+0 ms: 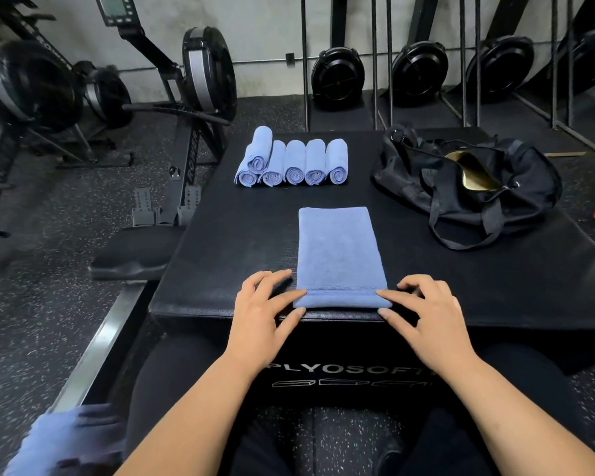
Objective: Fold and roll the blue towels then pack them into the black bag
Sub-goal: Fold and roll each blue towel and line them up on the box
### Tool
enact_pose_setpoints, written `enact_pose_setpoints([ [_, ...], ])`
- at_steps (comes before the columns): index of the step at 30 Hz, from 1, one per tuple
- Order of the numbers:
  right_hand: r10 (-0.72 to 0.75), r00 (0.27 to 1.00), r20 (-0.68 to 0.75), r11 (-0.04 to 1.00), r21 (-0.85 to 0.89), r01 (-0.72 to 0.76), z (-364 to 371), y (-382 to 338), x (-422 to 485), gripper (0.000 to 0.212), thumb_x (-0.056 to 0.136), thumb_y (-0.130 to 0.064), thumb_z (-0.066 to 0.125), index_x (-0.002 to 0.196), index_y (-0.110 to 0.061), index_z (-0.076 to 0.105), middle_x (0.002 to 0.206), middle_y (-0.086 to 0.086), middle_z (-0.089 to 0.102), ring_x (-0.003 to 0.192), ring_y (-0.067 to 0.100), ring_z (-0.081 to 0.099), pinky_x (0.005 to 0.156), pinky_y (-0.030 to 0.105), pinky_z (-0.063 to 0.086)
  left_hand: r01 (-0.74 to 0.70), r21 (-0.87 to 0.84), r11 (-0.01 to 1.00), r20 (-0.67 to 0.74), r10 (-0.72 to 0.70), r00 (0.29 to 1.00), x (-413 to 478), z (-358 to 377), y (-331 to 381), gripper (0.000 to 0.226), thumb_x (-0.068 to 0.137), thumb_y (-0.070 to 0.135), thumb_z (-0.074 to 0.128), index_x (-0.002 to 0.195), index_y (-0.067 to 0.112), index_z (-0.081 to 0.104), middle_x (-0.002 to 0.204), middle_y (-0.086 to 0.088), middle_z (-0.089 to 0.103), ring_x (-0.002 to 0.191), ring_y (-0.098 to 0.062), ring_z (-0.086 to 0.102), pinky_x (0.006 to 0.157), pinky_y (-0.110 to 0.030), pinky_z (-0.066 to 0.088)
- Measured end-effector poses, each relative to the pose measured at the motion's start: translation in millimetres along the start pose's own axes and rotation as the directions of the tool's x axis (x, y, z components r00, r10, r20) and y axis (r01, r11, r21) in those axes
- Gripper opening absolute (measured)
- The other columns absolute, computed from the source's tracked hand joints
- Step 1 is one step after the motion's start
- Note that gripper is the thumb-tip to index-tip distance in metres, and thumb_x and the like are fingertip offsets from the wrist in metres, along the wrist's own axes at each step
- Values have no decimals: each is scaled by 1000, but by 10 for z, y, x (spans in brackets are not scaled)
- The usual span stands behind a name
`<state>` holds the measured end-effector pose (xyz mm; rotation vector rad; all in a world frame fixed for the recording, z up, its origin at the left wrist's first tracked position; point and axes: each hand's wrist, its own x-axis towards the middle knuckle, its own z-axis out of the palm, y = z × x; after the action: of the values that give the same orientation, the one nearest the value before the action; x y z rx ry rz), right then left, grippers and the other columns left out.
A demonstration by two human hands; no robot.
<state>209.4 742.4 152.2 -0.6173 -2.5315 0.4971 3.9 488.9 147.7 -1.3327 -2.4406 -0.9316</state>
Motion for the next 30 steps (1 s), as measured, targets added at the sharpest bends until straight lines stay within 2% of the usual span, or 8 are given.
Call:
enact_pose_setpoints([
  [5,117,992,48,993,21,-118,10,-25,114,24,95,-57,62,115,-51,73,103,-20,47,99,11,42,89,39,38,100,-4,995,-1,-100,995,42,41,33,21,102,45,65,120,42,75,146,22,51,141,-15,37,118,-29,18],
  [9,200,971,129,972,98,-213,-1,-14,174,32,93,-68,52,107,-50,74,103,-21,53,103,9,43,94,40,35,158,-67,985,-5,-159,987,57,54,87,16,103,43,62,107,38,77,140,22,53,138,-4,32,116,-32,20],
  [14,242,944,225,951,138,-277,-69,-27,227,15,94,-62,61,90,-52,71,106,-22,57,109,9,43,100,42,34,217,-113,970,29,-215,976,84,51,98,16,102,42,64,89,39,73,138,24,55,141,-10,33,118,-34,18],
  [19,335,934,125,923,154,-352,-31,-121,313,19,85,-66,70,79,-48,73,101,-20,59,104,10,49,97,48,48,337,-124,933,-23,-342,939,170,107,157,22,94,50,71,76,38,73,128,22,58,136,-10,36,116,-36,25],
  [21,338,939,67,926,153,-344,-26,-166,311,19,83,-65,73,77,-47,70,100,-19,56,101,8,53,92,47,51,336,-128,933,-69,-347,935,181,115,157,16,90,49,76,80,38,71,123,18,57,132,-9,38,113,-36,29],
  [25,322,947,-24,936,159,-314,-39,-222,268,15,84,-51,81,87,-47,67,103,-22,49,92,1,56,79,39,54,182,-102,978,-112,-193,975,209,42,152,12,89,34,82,96,36,73,129,13,55,131,-11,39,111,-32,28],
  [28,133,986,-104,991,24,-132,11,-220,229,6,90,-38,79,92,-37,74,99,-18,47,91,10,47,65,34,49,-63,8,998,-88,63,994,293,-27,132,8,94,21,78,96,29,76,129,11,60,129,-20,46,111,-29,27],
  [30,-15,991,-137,996,-86,4,52,-153,212,7,95,-34,73,97,-28,77,98,-13,50,90,16,46,65,36,47,-173,76,982,-75,178,981,298,-48,58,9,99,21,71,101,27,78,127,8,63,126,-26,49,112,-30,30],
])
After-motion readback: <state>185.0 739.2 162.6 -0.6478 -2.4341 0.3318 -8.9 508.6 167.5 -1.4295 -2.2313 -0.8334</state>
